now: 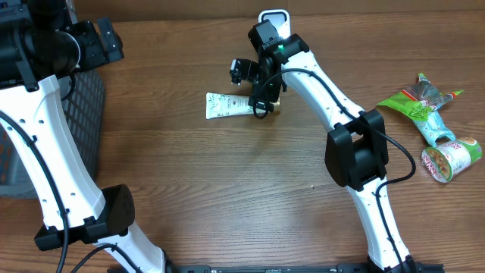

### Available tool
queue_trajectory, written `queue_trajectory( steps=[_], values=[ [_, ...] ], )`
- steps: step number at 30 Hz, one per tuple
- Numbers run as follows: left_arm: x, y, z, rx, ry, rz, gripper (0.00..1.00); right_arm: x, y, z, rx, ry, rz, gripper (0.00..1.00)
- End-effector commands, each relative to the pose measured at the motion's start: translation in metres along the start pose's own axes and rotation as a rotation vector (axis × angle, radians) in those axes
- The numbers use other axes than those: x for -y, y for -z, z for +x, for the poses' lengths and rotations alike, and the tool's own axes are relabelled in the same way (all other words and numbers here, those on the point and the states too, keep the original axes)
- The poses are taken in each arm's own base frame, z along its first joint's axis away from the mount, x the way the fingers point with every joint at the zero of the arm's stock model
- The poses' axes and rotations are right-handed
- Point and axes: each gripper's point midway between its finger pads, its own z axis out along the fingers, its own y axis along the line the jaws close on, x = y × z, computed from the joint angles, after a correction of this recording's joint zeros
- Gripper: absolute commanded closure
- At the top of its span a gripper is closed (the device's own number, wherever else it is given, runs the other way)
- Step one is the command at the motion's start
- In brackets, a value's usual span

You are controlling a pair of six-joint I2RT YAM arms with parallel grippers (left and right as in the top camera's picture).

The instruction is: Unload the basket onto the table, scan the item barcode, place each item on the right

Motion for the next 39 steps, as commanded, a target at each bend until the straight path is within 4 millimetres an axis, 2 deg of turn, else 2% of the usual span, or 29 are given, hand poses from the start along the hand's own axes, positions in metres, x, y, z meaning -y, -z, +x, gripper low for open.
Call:
queue_trajectory(
  steps=[1,7,14,17,21,26,28,34,36,39],
  values=[
    [-0.003,0.000,-0.001,0.004,0.015,-0.012,0.00,-0.010,-0.010,0.010,-0.023,-0.020,-0.059,0.00],
    [-0.003,0.000,-0.001,0.004,0.015,-0.012,0.00,-0.029,-0.009,0.023,-0.084,-0.111,-0.138,0.00],
    [-0.003,0.000,-0.001,0.004,0.015,-0.012,0.00,-0.062,-0.001,0.031,-0.131,-0.249,-0.278,0.00],
    [-0.003,0.000,-0.001,0.004,0.015,-0.012,0.00,-0.080,0.004,0.030,-0.146,-0.268,-0.343,0.04],
    [-0.003,0.000,-0.001,0.004,0.015,-0.012,0.00,-0.097,0.007,0.031,-0.191,-0.250,-0.378,0.04],
    [-0.002,0.000,-0.001,0.004,0.015,-0.011,0.00,-0.090,0.009,0.035,-0.249,-0.213,-0.302,0.05],
    [-0.003,0.000,-0.001,0.004,0.015,-0.012,0.00,-0.087,0.012,0.029,-0.235,-0.208,-0.284,0.05],
    [-0.003,0.000,-0.001,0.004,0.015,-0.012,0.00,-0.064,0.019,-0.007,-0.117,-0.186,-0.167,0.05],
    [-0.003,0.000,-0.001,0.004,0.015,-0.012,0.00,-0.064,0.017,-0.015,-0.097,-0.172,-0.152,0.05],
    [-0.003,0.000,-0.001,0.004,0.015,-0.012,0.00,-0.067,0.010,-0.017,-0.108,-0.161,-0.148,0.05]
  ],
)
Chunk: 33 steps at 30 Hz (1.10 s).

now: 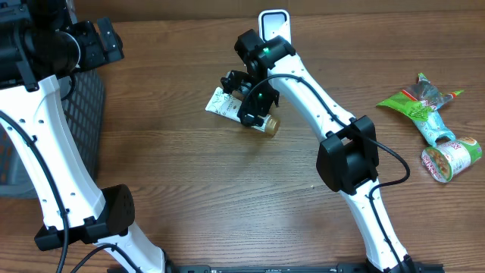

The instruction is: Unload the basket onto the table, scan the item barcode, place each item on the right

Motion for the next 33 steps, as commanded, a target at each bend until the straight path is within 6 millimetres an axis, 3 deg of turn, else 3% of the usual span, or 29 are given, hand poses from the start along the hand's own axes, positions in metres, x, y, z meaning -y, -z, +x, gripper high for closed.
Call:
queue_trajectory(
  steps=[1,9,16,20,24,33],
  values=[
    [-0.003,0.000,-0.001,0.004,0.015,-0.012,0.00,-0.006,-0.012,-0.004,-0.023,0.010,0.011,0.05],
    [-0.003,0.000,-0.001,0.004,0.015,-0.012,0.00,-0.003,-0.046,0.019,-0.132,-0.037,0.051,0.13],
    [-0.003,0.000,-0.001,0.004,0.015,-0.012,0.00,-0.012,-0.049,0.022,-0.137,-0.039,0.008,0.27],
    [-0.003,0.000,-0.001,0.004,0.015,-0.012,0.00,-0.017,-0.049,0.025,-0.147,-0.042,-0.013,0.39],
    [-0.003,0.000,-0.001,0.004,0.015,-0.012,0.00,-0.020,-0.045,0.025,-0.149,-0.077,-0.024,0.58],
    [-0.003,0.000,-0.001,0.004,0.015,-0.012,0.00,-0.052,-0.011,0.002,0.012,-0.131,-0.278,0.64]
  ],
)
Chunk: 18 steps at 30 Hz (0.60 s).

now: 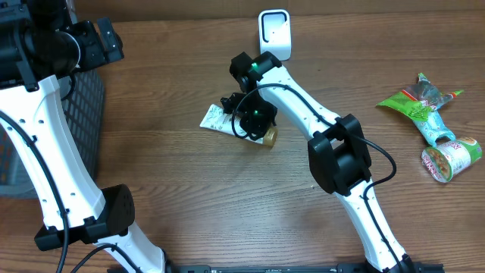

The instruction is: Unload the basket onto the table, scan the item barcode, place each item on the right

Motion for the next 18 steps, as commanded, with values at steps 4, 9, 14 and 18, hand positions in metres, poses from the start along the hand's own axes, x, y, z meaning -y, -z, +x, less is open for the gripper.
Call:
queue_trajectory(
  steps=[4,9,14,18],
  values=[
    [-0.003,0.000,-0.001,0.004,0.015,-0.012,0.00,-0.040,0.056,-0.026,0.309,-0.062,-0.439,0.64],
    [-0.003,0.000,-0.001,0.004,0.015,-0.012,0.00,-0.030,0.095,-0.027,0.495,-0.159,-0.680,0.69],
    [-0.002,0.000,-0.001,0.004,0.015,-0.011,0.00,-0.009,0.119,-0.021,0.605,-0.295,-0.839,0.69],
    [-0.003,0.000,-0.001,0.004,0.015,-0.012,0.00,0.013,0.109,-0.015,0.581,-0.443,-0.856,0.72]
  ],
)
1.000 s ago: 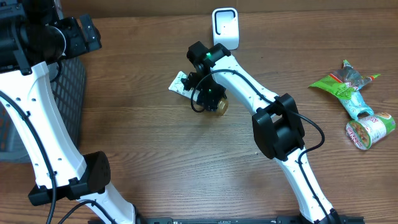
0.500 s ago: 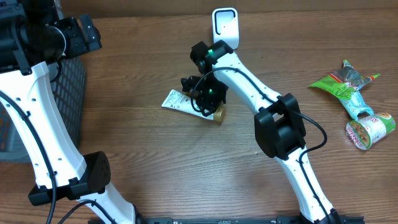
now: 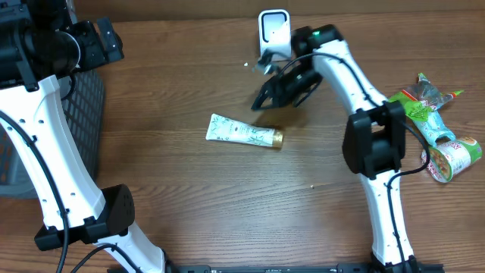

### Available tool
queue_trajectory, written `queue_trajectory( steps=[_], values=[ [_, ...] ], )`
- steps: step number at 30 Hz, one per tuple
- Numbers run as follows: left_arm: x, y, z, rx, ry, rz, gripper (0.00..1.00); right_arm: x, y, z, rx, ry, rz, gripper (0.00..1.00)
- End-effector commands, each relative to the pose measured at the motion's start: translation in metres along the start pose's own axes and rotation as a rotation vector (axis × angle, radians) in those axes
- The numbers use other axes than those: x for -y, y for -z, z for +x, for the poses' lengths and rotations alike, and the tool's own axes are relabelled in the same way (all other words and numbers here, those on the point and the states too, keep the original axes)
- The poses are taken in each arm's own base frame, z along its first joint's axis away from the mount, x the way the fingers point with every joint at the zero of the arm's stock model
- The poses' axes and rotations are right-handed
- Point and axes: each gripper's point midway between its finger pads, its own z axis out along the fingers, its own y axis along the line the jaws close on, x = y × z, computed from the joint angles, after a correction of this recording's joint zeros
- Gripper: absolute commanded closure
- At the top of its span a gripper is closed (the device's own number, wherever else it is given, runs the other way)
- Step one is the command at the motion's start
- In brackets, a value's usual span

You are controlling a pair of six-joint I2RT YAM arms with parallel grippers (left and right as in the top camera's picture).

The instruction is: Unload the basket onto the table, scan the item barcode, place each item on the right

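Observation:
A white tube (image 3: 241, 133) with a gold cap lies flat on the wooden table, cap pointing right, and nothing is touching it. My right gripper (image 3: 265, 86) hangs above and to the right of it, just below the white scanner (image 3: 273, 29) at the table's back edge. Its fingers look spread, with nothing between them. My left gripper (image 3: 104, 39) is high at the far left over the basket, and its fingers are too dark to read. No barcode shows on the tube from above.
A black mesh basket (image 3: 85, 114) stands at the left edge. Green snack packets (image 3: 415, 106) and a tipped cup (image 3: 452, 159) lie at the right. The right arm's base joint (image 3: 373, 144) rises right of the tube.
The right gripper held the tube at centre-left of the table. Now the tube lies free on the wood and the gripper is up and to the right, near the scanner. The left arm is unchanged.
The right gripper first held the tube by its cap end just below the scanner. Then it held the tube tilted and further forward, then lower and more to the left. Now the tube is let go flat on the table and the gripper is back near the scanner.

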Motion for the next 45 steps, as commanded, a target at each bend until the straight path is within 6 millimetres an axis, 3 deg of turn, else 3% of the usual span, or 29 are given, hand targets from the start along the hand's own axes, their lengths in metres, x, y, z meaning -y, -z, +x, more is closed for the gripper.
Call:
queue_trajectory(
  steps=[1,6,15,24,29,33,36,38,45],
  values=[
    [-0.002,0.000,-0.001,0.004,0.015,-0.011,0.00,-0.003,0.003,-0.006,0.049,-0.151,-0.068,0.73],
    [-0.002,0.000,-0.001,0.004,0.015,-0.011,0.00,0.031,-0.003,-0.001,0.008,-0.186,0.120,0.72],
    [-0.002,0.000,-0.001,0.004,0.015,-0.011,0.00,0.023,-0.007,-0.015,-0.098,0.062,0.612,0.65],
    [-0.002,0.000,-0.001,0.004,0.015,-0.011,0.00,0.013,-0.063,0.010,-0.356,0.314,1.077,0.62],
    [-0.002,0.000,-0.001,0.004,0.015,-0.011,0.00,0.016,-0.092,0.017,-0.393,0.379,1.115,0.53],
    [-0.002,0.000,-0.001,0.004,0.015,-0.011,0.00,0.039,-0.091,0.023,-0.413,0.377,1.182,0.50],
    [-0.002,0.000,-0.001,0.004,0.015,-0.011,0.00,0.051,-0.085,0.024,-0.424,0.380,1.242,0.42],
    [-0.002,0.000,-0.001,0.004,0.015,-0.011,0.00,0.056,-0.079,0.023,-0.425,0.382,1.280,0.35],
    [-0.002,0.000,-0.001,0.004,0.015,-0.011,0.00,0.067,-0.061,0.013,-0.428,0.414,1.326,0.24]
  ],
)
